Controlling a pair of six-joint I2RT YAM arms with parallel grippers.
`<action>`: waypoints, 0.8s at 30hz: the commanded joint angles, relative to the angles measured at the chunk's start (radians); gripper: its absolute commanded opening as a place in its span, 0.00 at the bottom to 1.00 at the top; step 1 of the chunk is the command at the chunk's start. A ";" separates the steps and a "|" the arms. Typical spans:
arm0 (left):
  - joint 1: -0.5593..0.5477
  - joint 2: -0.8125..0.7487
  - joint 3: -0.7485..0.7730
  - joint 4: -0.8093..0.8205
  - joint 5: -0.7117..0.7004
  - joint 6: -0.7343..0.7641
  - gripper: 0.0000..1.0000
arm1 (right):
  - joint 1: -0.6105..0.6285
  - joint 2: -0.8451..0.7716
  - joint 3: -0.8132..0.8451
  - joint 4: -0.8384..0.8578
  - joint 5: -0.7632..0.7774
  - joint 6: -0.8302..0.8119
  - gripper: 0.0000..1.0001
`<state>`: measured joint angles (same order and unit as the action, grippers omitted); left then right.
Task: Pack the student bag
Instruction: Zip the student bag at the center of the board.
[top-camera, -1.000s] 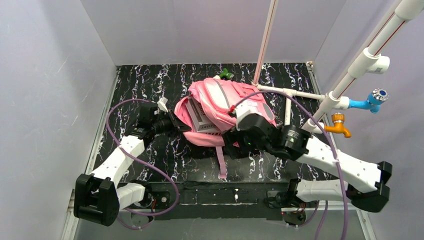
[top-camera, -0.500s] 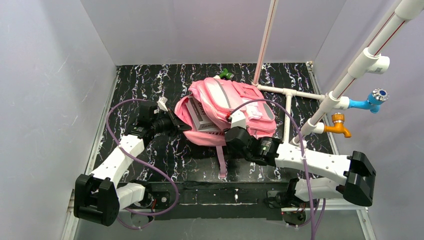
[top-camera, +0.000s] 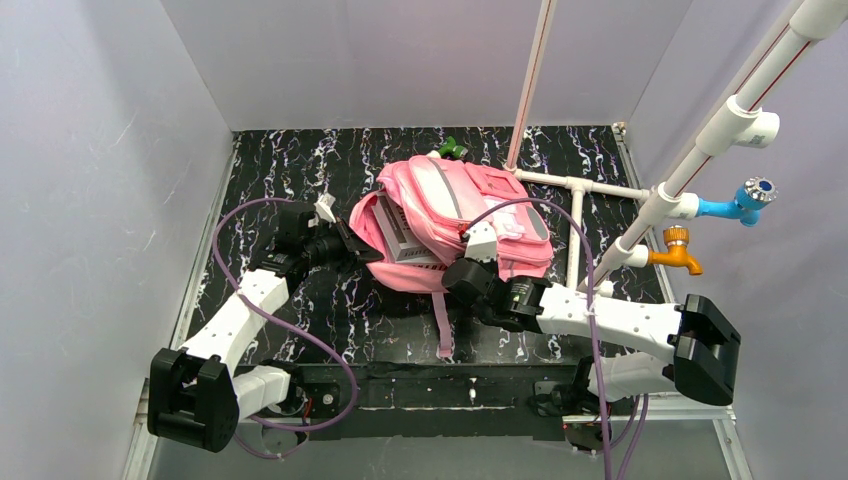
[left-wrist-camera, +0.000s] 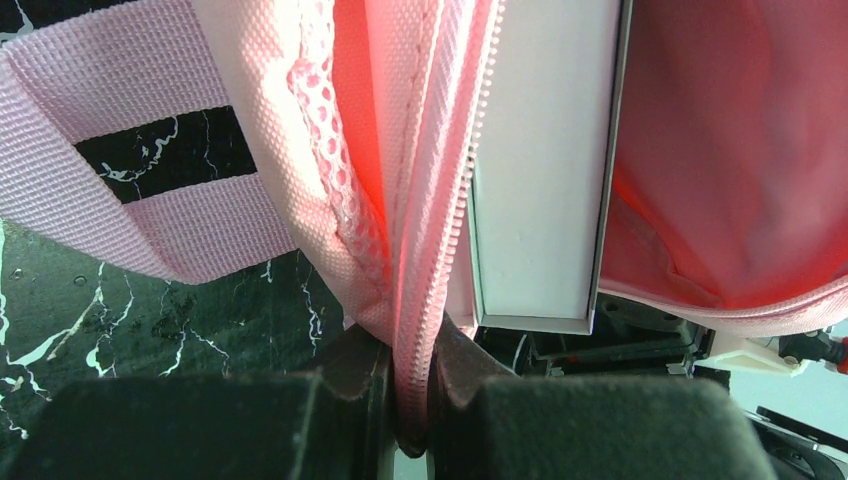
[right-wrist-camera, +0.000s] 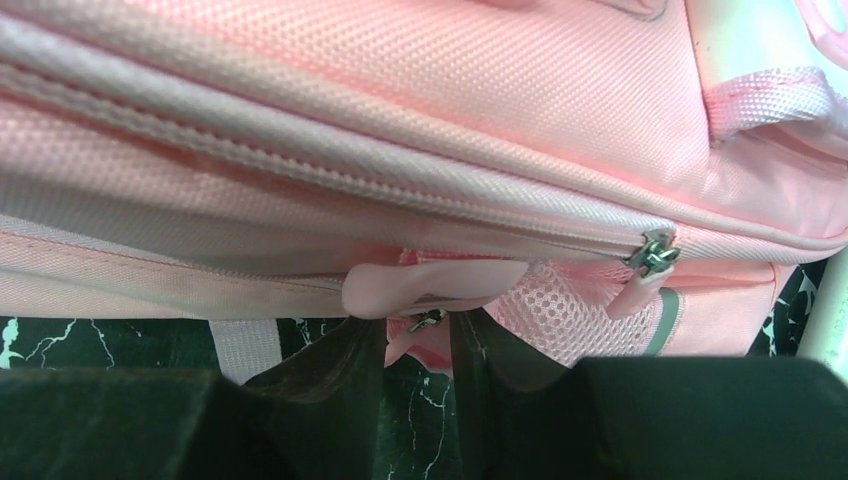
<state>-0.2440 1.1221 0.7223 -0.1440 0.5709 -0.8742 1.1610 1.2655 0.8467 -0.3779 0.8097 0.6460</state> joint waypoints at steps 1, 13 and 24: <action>0.009 -0.042 0.071 0.047 0.133 0.000 0.00 | 0.002 0.017 -0.003 0.002 0.013 0.039 0.41; 0.011 -0.041 0.061 0.073 0.150 -0.029 0.00 | 0.032 -0.084 -0.072 0.046 0.036 0.043 0.47; 0.011 -0.066 0.039 0.080 0.156 -0.052 0.00 | 0.032 -0.011 -0.069 0.136 0.039 0.007 0.32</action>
<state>-0.2359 1.1202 0.7227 -0.1429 0.5922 -0.8982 1.1915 1.2472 0.7845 -0.3401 0.8410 0.6701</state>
